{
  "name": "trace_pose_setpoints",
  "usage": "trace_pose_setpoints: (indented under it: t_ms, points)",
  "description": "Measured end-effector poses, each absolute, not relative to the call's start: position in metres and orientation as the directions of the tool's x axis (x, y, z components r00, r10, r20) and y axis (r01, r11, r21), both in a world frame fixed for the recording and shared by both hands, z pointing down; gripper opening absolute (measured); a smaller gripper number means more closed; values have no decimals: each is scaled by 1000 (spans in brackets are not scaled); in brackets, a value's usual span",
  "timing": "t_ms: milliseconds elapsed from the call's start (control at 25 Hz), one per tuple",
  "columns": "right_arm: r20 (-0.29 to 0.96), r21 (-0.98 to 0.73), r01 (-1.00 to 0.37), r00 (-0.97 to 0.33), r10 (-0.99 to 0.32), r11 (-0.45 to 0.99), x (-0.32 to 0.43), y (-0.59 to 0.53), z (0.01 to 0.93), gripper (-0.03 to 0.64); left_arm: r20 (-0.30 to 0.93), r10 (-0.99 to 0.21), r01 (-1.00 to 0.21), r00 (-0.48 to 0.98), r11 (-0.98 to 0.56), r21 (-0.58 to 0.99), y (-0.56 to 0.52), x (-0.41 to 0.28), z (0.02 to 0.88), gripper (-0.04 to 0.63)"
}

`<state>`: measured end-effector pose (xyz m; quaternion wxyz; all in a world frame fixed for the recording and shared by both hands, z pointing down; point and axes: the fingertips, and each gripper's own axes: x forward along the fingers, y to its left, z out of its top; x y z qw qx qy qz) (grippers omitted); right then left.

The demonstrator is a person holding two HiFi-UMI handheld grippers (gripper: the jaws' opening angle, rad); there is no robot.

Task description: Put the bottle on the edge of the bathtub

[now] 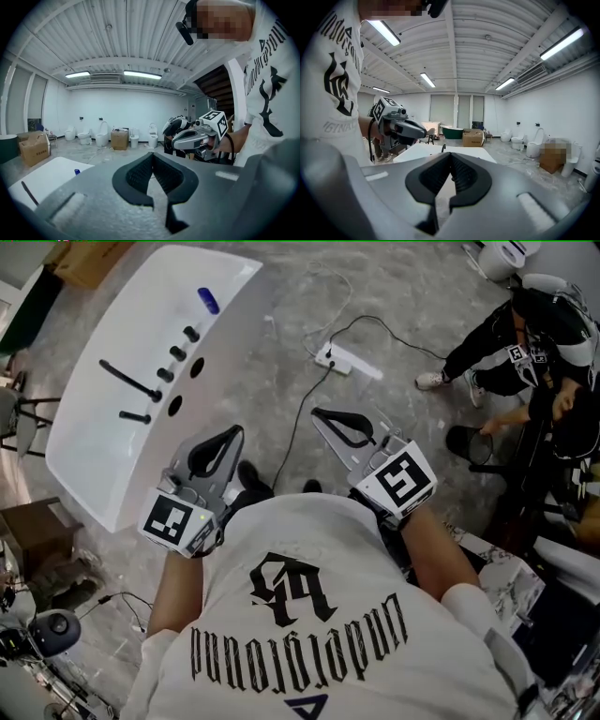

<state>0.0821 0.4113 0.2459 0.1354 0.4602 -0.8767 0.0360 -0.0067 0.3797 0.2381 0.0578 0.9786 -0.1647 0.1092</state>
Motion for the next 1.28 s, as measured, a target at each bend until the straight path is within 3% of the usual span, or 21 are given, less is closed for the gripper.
trace_pose_setpoints:
  t_ms: [600,1280]
  points:
    - [241,38,-824,-541,-806,565,83,420,243,2,206,-354,-376,912,-923,78,377,-12,232,6]
    - [247,21,-861,-488,-837,509,88,409,246,2,222,-288,-316,931,-944,99,361,-5,238,6]
